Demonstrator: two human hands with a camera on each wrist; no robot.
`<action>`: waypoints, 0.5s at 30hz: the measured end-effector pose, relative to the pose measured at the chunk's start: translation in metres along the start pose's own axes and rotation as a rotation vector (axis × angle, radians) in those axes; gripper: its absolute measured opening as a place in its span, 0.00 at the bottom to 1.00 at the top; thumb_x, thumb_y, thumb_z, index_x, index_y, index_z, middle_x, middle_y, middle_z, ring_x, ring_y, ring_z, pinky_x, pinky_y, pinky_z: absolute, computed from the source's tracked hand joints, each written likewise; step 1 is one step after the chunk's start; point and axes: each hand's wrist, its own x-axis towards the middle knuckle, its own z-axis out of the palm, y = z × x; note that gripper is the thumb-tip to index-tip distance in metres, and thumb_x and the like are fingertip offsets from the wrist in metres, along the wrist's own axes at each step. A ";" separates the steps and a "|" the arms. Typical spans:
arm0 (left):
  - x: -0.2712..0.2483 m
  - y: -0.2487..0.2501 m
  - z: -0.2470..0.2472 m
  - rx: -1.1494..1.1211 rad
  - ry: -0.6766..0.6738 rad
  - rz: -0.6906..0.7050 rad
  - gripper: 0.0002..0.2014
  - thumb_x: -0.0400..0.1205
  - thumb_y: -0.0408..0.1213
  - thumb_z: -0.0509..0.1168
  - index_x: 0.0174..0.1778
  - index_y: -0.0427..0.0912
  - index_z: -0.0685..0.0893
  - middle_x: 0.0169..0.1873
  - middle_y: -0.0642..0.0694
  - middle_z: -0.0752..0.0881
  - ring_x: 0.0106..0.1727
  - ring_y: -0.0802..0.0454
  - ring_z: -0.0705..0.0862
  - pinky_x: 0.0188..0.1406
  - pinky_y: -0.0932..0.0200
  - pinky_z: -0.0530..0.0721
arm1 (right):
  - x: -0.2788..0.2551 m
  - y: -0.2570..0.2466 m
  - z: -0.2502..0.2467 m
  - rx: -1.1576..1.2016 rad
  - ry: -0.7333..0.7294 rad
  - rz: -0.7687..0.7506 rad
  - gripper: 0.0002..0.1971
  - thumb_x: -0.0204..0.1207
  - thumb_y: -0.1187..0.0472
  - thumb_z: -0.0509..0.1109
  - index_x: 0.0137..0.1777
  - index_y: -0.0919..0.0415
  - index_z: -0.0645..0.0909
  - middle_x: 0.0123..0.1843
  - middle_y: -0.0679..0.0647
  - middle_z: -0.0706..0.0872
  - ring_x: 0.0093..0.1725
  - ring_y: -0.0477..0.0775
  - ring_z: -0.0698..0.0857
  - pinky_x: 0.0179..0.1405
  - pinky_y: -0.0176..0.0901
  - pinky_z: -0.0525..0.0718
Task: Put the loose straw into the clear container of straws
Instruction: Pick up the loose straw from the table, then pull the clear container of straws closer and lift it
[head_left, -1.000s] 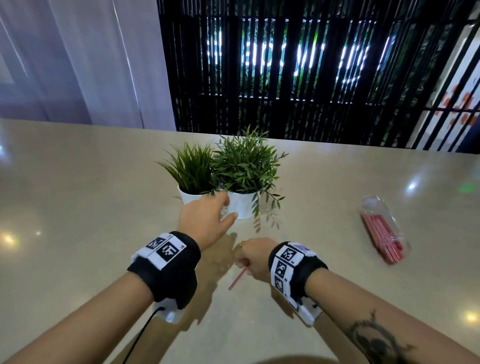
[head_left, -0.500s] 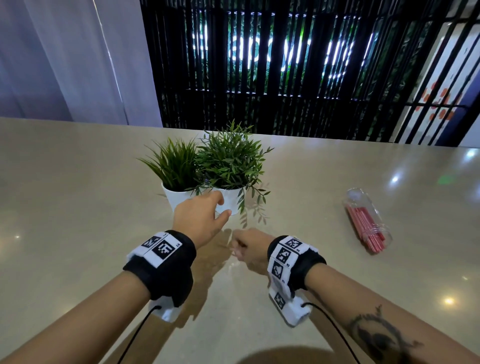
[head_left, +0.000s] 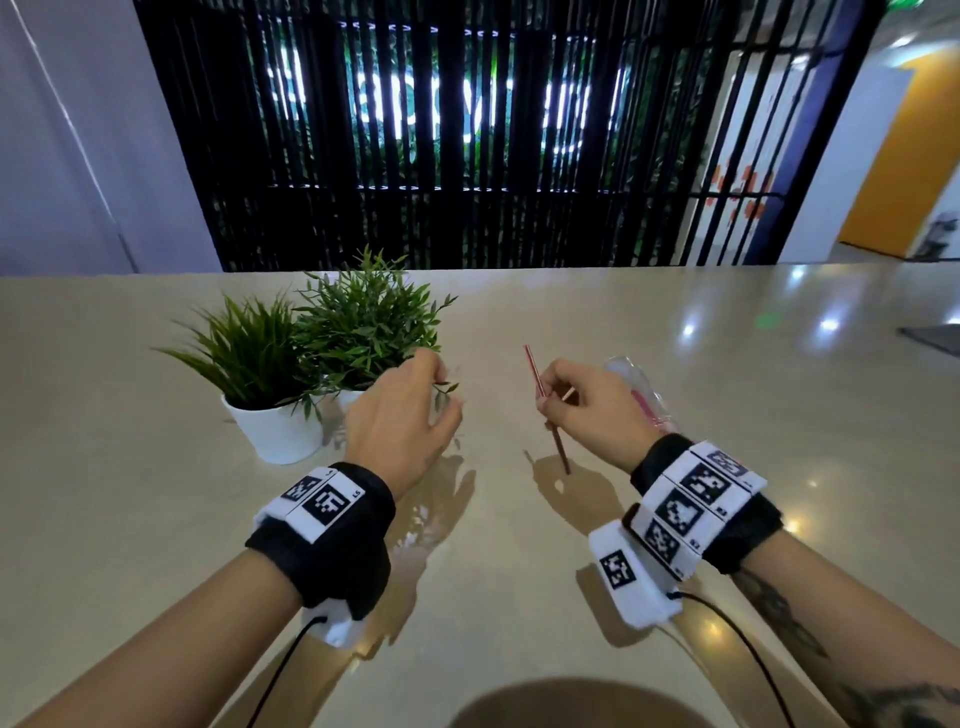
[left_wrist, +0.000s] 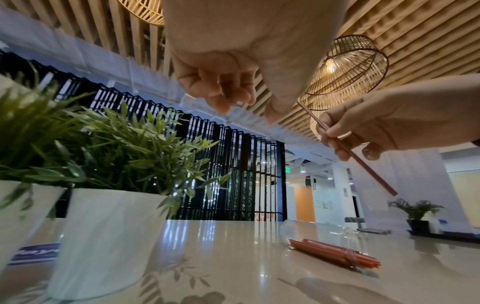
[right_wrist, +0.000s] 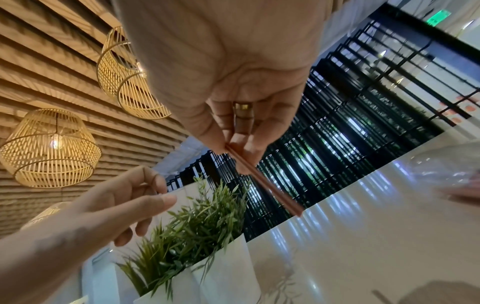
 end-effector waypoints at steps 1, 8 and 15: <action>0.001 0.002 0.002 -0.016 -0.008 0.013 0.12 0.79 0.46 0.59 0.52 0.42 0.71 0.38 0.50 0.75 0.39 0.48 0.74 0.28 0.55 0.62 | -0.006 0.001 -0.006 0.016 0.008 0.019 0.12 0.73 0.65 0.64 0.33 0.48 0.72 0.35 0.46 0.80 0.38 0.56 0.88 0.45 0.52 0.83; 0.011 0.022 0.024 -0.074 -0.073 0.168 0.27 0.76 0.45 0.62 0.70 0.42 0.67 0.63 0.39 0.76 0.63 0.40 0.74 0.52 0.48 0.74 | -0.031 0.011 -0.035 0.011 0.180 0.083 0.07 0.74 0.65 0.65 0.38 0.52 0.78 0.37 0.48 0.79 0.32 0.50 0.87 0.31 0.29 0.79; 0.047 0.059 0.037 -0.134 -0.176 0.234 0.36 0.76 0.36 0.64 0.78 0.48 0.54 0.76 0.40 0.65 0.74 0.42 0.63 0.67 0.44 0.69 | -0.037 0.035 -0.073 0.004 0.372 0.193 0.08 0.68 0.67 0.70 0.33 0.54 0.78 0.30 0.50 0.80 0.40 0.64 0.88 0.34 0.41 0.80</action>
